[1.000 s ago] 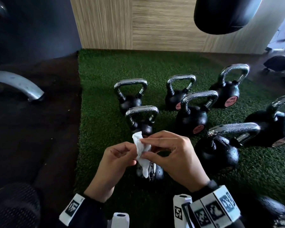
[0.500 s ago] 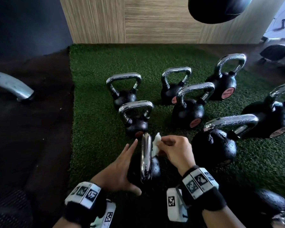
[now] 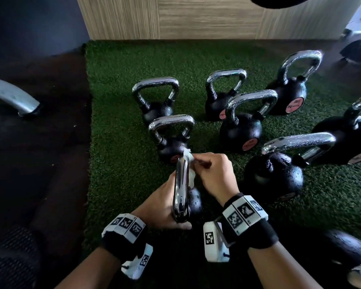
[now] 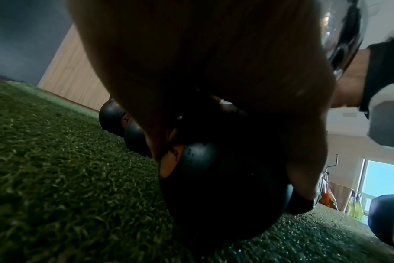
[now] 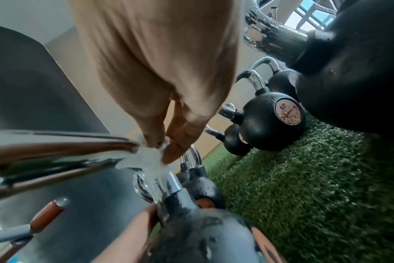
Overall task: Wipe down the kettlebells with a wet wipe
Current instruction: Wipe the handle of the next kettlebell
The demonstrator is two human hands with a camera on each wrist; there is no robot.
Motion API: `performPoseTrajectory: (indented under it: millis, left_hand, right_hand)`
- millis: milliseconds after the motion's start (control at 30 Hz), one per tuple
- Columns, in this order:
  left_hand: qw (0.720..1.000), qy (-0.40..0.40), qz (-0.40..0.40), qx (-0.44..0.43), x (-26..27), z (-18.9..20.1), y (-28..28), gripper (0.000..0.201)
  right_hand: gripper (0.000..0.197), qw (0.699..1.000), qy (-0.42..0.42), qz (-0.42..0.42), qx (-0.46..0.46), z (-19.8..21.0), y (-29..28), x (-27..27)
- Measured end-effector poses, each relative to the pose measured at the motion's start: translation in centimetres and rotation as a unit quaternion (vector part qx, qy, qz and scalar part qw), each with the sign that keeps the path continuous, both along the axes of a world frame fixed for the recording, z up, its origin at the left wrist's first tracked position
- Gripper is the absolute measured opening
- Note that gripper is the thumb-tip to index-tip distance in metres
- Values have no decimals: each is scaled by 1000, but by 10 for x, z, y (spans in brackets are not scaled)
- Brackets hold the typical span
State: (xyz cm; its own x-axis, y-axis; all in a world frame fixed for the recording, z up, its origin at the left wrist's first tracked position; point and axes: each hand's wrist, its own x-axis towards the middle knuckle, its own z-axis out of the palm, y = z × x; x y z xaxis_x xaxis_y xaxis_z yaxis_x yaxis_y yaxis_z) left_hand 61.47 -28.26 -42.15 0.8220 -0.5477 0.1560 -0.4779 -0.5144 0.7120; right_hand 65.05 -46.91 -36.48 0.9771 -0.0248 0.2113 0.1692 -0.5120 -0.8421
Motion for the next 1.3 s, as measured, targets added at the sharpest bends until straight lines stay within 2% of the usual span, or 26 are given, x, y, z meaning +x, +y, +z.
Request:
performPoseTrajectory:
  millis: [133, 233, 333, 467, 533, 700, 833, 967, 1067, 1200, 1300]
  left_hand:
    - [1000, 9, 7, 24, 0, -4, -1, 134]
    - [999, 38, 17, 20, 4, -5, 1, 133]
    - [996, 78, 30, 9, 6, -6, 7, 128]
    - [993, 108, 32, 40, 13, -4, 8, 128]
    - [992, 104, 23, 66, 15, -2, 7, 124]
    - [985, 116, 5, 124, 23, 6, 5, 123]
    - [986, 143, 11, 89, 28, 5, 9, 120]
    - [984, 152, 10, 88, 28, 5, 9, 100]
    - [984, 151, 15, 89, 28, 7, 9, 94]
    - [980, 188, 22, 69, 26, 8, 11, 91]
    - [978, 182, 21, 101, 25, 6, 9, 57]
  right_hand:
    - [21, 999, 19, 15, 23, -2, -1, -2]
    - [21, 999, -7, 28, 17, 5, -4, -1]
    - [23, 997, -29, 72, 24, 16, -8, -9]
    - [20, 988, -39, 146, -4, 28, -13, -23]
    - [18, 987, -35, 155, -8, 32, -14, -21]
    - [17, 991, 0, 135, 5, 33, -16, -17]
    - [19, 971, 99, 208, 63, 30, -15, -28]
    - [20, 963, 109, 217, 117, 27, -14, -26]
    - [21, 952, 134, 237, 137, 18, -13, -31]
    - [22, 951, 148, 266, 53, 7, -10, -33]
    - [19, 959, 120, 257, -14, 4, -11, -31]
